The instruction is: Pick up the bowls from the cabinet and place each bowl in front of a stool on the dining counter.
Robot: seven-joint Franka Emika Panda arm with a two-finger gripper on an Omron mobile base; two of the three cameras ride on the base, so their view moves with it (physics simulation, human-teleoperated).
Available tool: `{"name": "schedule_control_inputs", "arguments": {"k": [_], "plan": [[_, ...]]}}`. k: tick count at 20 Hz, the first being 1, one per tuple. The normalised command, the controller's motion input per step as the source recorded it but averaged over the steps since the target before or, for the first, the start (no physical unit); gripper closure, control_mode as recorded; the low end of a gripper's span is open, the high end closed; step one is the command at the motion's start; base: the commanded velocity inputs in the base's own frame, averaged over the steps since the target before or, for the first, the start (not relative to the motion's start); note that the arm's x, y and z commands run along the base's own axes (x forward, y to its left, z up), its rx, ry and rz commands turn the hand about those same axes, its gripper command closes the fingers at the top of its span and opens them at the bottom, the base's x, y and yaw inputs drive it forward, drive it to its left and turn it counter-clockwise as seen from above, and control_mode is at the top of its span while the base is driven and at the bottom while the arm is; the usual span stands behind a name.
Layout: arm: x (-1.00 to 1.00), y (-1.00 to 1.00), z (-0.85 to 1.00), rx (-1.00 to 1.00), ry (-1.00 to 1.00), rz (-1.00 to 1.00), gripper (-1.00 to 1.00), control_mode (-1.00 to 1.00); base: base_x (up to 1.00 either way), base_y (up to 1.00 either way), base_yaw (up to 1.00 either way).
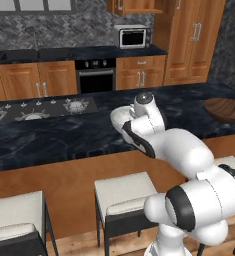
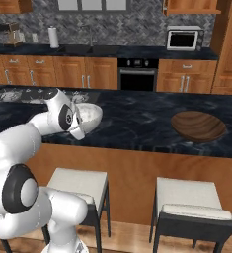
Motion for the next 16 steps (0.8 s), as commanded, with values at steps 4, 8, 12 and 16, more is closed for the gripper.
{"name": "schedule_control_inputs", "arguments": {"k": [4, 8, 12, 16], "plan": [[-0.38, 0.00, 0.70, -0.01, -0.22, 0.00, -1.00, -1.00, 0.00, 0.00, 0.00], [-0.56, 0.00, 0.99, -0.05, -0.33, 0.00, -1.00, -1.00, 0.00, 0.00, 0.00], [-0.70, -0.08, 1.00, -0.01, -0.17, 0.00, -1.00, -1.00, 0.00, 0.00, 0.00], [-0.86, -0.35, 0.89, 0.15, 0.00, 0.04, -1.00, -1.00, 0.00, 0.00, 0.00]]}}
